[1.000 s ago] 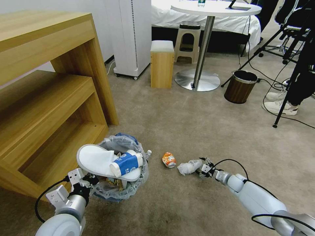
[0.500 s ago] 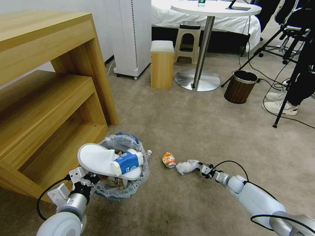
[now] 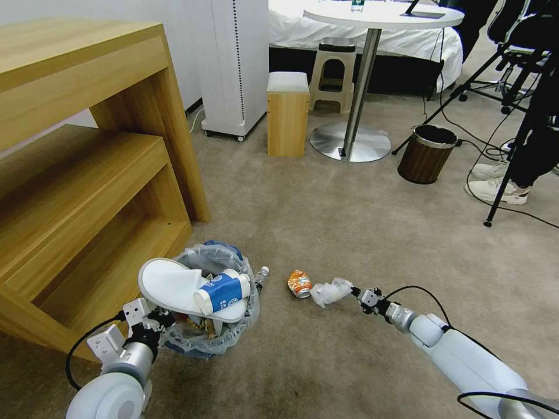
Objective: Pick up the trash bin and place the garbage on the floor into it.
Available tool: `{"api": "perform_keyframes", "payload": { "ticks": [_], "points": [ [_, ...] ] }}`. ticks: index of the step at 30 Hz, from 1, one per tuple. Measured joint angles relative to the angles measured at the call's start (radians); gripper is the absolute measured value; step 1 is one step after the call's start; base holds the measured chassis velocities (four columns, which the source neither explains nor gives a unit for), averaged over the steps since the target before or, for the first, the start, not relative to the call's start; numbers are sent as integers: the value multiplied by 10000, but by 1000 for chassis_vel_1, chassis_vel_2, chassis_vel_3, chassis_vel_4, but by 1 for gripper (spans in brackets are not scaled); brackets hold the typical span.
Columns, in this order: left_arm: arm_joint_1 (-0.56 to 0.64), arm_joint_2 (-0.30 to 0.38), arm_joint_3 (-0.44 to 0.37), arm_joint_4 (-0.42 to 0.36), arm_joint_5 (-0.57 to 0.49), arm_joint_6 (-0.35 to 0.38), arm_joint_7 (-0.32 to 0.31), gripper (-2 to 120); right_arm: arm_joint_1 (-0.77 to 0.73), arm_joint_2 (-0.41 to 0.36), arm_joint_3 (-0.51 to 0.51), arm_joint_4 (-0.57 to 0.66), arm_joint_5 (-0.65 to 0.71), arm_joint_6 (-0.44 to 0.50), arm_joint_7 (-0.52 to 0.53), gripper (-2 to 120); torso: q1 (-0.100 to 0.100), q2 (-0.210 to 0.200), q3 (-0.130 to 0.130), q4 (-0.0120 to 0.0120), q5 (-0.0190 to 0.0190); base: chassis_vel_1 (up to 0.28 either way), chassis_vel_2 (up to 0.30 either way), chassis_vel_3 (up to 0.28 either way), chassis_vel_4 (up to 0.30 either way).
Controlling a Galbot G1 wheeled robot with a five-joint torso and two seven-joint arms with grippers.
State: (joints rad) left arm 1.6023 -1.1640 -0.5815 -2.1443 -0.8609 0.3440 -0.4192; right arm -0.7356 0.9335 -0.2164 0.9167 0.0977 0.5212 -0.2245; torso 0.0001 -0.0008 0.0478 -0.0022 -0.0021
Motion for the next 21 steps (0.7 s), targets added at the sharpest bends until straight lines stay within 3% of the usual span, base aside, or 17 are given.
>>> {"api": "perform_keyframes", "payload": {
  "ticks": [10, 21],
  "points": [
    [86, 45, -16, 167, 37, 2, -3, 0, -915, -698, 928, 2564, 1146, 887, -861, 0, 0, 0, 0, 0, 1, 0, 0, 0, 0],
    [374, 19, -69, -216, 5, 260, -192, 0, -479, -1105, 663, 4282, 2266, 1065, -1323, 0, 0, 0, 0, 2, 0, 0, 0, 0, 0]
  ]
}}
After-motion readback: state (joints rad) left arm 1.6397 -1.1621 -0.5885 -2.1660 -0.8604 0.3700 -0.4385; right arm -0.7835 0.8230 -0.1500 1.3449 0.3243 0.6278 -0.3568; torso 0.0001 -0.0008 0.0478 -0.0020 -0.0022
